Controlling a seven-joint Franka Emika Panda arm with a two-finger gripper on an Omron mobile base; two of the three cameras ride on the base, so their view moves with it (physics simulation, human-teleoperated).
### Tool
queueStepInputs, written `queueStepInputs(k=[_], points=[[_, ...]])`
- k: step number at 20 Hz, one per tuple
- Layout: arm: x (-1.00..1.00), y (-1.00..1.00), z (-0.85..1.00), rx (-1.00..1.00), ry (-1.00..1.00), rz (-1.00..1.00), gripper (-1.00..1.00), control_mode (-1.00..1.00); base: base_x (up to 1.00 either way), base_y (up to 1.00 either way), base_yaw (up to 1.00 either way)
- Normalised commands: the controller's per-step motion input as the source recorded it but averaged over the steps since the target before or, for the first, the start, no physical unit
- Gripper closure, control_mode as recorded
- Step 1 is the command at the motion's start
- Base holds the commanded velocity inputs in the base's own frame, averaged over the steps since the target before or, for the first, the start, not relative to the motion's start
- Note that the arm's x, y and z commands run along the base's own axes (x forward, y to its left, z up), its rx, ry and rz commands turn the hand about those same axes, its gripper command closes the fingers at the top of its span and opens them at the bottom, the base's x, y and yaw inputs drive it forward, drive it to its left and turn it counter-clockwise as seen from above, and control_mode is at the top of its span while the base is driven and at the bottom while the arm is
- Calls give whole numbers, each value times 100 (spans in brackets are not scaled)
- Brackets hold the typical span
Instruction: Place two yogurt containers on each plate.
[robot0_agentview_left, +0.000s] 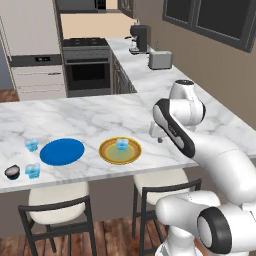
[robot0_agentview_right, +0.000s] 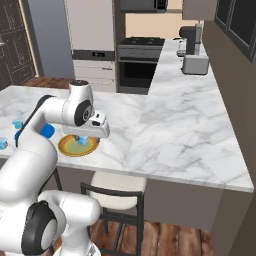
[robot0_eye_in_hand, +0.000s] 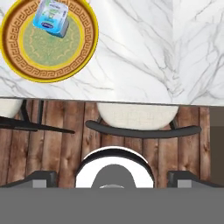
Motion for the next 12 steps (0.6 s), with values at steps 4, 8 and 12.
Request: queueStepInputs(k=[4, 8, 12], points=[[-10, 0, 0, 0, 0, 0, -100, -100, 0, 0, 0], [0, 0, 0, 0, 0, 0, -100, 100, -27, 9, 0], [0, 0, 0, 0, 0, 0, -100, 100, -45, 61, 0]])
